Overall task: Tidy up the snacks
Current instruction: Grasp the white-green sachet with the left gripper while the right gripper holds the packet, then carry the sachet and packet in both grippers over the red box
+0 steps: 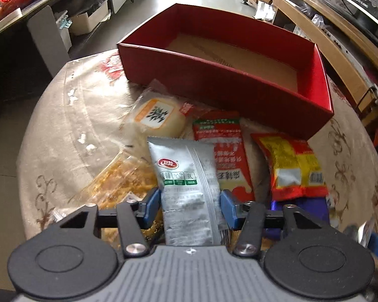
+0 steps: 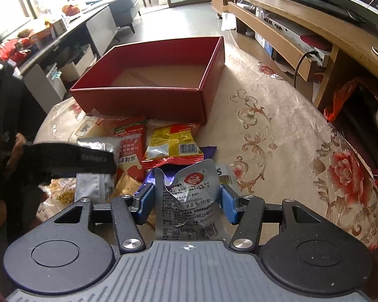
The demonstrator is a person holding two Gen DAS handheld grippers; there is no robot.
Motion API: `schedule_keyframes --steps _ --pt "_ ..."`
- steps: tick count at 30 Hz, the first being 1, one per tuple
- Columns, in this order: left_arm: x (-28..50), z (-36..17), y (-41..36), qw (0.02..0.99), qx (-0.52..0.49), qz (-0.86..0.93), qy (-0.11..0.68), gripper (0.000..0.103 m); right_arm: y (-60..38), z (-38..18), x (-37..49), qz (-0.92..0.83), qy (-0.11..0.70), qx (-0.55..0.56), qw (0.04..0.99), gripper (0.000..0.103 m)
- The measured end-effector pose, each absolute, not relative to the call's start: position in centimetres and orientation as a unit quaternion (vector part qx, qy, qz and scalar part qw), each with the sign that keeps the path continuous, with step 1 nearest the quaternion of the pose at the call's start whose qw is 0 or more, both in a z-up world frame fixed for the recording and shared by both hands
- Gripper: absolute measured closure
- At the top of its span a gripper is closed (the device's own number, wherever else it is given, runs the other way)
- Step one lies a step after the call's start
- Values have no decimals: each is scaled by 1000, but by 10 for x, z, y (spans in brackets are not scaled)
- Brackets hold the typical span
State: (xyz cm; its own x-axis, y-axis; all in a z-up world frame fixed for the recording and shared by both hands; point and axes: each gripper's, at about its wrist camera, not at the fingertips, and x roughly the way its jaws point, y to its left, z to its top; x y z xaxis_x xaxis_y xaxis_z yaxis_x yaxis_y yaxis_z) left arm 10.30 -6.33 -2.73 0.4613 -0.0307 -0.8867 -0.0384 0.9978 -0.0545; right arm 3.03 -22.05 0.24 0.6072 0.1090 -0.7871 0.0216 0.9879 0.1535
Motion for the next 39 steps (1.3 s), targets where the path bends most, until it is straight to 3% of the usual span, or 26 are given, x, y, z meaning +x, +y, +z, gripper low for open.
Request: schedule_keyframes --steps 8,10,15,19,22,24,39 --pt "79 -20 -40 842 -51 -19 537 62 -213 7 29 38 437 70 896 40" --pt "79 -19 -43 839 -61 -16 541 55 -212 6 29 38 440 67 895 40" --pt "81 -32 -73 835 -28 -5 549 26 -216 3 28 33 444 68 893 40" --pt "79 -48 -92 831 11 4 556 24 -225 5 26 25 440 79 894 40" --pt "71 -49 -95 840 42 14 541 38 -228 6 24 26 437 81 895 40" --pt "70 -43 -88 840 29 9 541 59 -230 7 23 29 436 81 896 40" --pt "65 11 -59 857 -18 -55 512 63 -215 14 30 29 431 64 900 41"
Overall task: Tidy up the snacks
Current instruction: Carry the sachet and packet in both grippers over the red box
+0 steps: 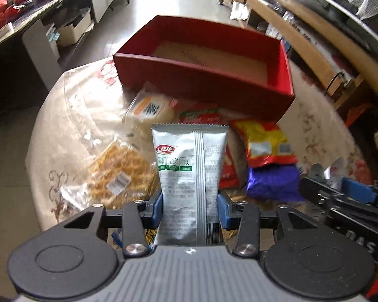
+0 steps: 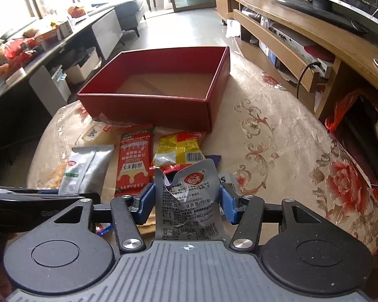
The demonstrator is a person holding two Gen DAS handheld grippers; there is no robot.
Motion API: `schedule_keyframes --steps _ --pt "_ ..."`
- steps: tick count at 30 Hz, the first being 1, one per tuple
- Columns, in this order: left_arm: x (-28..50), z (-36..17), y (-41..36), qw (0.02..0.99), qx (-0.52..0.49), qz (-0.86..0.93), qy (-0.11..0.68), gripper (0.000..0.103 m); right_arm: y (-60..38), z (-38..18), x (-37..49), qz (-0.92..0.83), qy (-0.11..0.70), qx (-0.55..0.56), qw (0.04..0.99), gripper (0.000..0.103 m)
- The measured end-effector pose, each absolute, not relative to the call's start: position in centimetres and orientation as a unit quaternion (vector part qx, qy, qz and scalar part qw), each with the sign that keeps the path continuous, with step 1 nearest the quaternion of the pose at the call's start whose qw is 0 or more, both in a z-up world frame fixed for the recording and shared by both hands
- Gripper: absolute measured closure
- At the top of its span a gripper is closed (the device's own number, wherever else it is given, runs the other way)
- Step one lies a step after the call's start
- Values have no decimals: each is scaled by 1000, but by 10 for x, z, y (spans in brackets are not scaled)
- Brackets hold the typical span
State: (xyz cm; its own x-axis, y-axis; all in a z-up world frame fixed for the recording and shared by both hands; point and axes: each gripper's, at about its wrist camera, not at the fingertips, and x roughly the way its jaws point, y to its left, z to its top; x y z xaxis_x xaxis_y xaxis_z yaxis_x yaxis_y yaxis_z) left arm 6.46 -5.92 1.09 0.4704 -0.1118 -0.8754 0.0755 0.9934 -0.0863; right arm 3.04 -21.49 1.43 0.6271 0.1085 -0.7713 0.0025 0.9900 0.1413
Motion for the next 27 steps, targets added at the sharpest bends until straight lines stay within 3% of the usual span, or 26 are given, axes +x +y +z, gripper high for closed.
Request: schedule_keyframes --steps 27 --pt "207 45 -63 884 -89 -71 453 63 -211 43 156 -2 386 95 918 41"
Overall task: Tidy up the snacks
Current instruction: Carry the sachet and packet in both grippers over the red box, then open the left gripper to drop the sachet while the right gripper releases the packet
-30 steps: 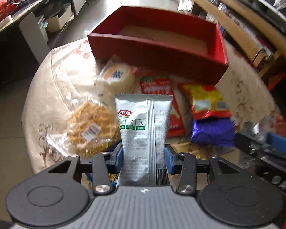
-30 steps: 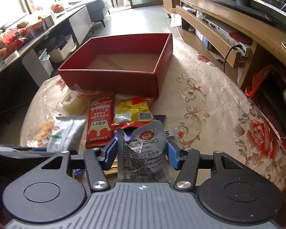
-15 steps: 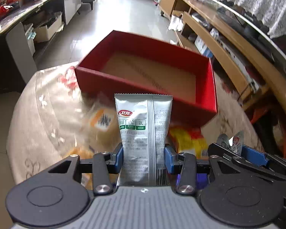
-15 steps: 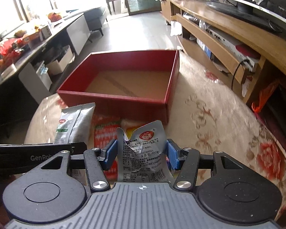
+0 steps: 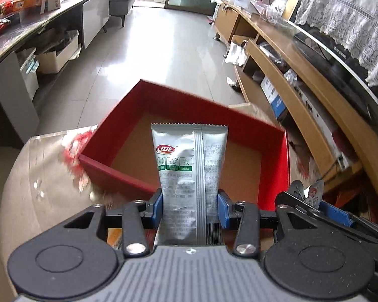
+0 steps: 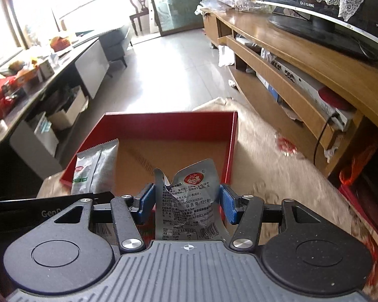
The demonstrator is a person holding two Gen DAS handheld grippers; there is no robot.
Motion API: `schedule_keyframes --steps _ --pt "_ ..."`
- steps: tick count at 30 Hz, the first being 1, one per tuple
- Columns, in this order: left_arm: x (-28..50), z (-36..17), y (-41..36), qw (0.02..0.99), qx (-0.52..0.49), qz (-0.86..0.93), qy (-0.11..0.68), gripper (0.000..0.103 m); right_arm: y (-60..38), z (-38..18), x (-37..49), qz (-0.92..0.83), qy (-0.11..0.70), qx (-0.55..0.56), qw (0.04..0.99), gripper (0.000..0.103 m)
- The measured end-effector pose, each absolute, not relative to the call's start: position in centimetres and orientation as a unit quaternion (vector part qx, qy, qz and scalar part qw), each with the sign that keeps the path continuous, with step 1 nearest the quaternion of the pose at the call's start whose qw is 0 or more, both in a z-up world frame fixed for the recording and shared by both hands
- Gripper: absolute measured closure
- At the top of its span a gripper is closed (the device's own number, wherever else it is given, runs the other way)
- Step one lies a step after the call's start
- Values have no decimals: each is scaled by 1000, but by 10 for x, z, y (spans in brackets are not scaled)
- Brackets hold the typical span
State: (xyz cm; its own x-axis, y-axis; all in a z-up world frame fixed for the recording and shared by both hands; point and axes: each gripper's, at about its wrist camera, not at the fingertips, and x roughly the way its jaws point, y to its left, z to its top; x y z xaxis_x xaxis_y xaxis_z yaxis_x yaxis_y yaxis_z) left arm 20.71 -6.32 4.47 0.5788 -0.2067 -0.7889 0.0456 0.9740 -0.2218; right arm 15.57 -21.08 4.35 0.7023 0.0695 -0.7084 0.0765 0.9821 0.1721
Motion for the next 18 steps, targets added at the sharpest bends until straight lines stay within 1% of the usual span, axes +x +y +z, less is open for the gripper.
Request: schedule_keyframes --steps 8,18 --pt "252 40 -71 894 -79 -64 437 63 -216 40 198 -9 380 92 921 41" --pt "292 -1 -70 893 -68 -48 442 63 -213 6 239 -3 387 90 918 41"
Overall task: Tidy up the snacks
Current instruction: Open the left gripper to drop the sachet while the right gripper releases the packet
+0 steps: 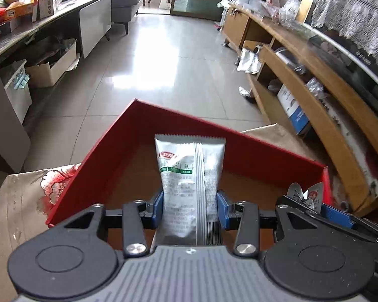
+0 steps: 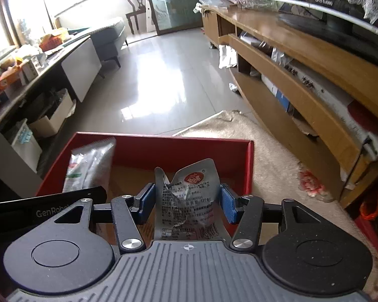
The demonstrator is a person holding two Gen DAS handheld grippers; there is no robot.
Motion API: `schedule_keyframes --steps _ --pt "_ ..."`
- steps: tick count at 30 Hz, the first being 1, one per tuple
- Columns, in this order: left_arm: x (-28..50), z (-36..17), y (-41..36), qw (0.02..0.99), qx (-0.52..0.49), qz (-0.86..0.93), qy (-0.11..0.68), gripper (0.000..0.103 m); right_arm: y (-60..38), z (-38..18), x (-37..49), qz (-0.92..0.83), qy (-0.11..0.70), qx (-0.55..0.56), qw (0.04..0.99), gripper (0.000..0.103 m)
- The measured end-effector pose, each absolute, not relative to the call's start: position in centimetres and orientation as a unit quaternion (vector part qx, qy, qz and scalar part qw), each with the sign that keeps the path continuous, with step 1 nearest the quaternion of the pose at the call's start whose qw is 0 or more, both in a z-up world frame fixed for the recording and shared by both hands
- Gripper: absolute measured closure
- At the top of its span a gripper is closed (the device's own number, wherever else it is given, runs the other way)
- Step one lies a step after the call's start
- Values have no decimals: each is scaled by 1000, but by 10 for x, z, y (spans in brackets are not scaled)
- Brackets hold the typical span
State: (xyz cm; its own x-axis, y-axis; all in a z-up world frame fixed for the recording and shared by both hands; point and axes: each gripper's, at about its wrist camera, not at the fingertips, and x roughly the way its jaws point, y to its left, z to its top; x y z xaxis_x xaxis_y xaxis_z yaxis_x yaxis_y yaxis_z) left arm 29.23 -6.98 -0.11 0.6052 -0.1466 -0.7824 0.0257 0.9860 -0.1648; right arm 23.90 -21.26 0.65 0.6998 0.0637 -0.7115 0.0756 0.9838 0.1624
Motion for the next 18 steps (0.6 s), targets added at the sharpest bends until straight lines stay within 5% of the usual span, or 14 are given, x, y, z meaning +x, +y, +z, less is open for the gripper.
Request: schedule_keyframes --steps 13,18 --pt "299 -31 -64 883 -56 -22 465 66 -193 -17 246 2 406 43 913 39" --pt "295 -34 -61 882 -43 -13 468 56 -189 -19 246 11 409 25 912 39"
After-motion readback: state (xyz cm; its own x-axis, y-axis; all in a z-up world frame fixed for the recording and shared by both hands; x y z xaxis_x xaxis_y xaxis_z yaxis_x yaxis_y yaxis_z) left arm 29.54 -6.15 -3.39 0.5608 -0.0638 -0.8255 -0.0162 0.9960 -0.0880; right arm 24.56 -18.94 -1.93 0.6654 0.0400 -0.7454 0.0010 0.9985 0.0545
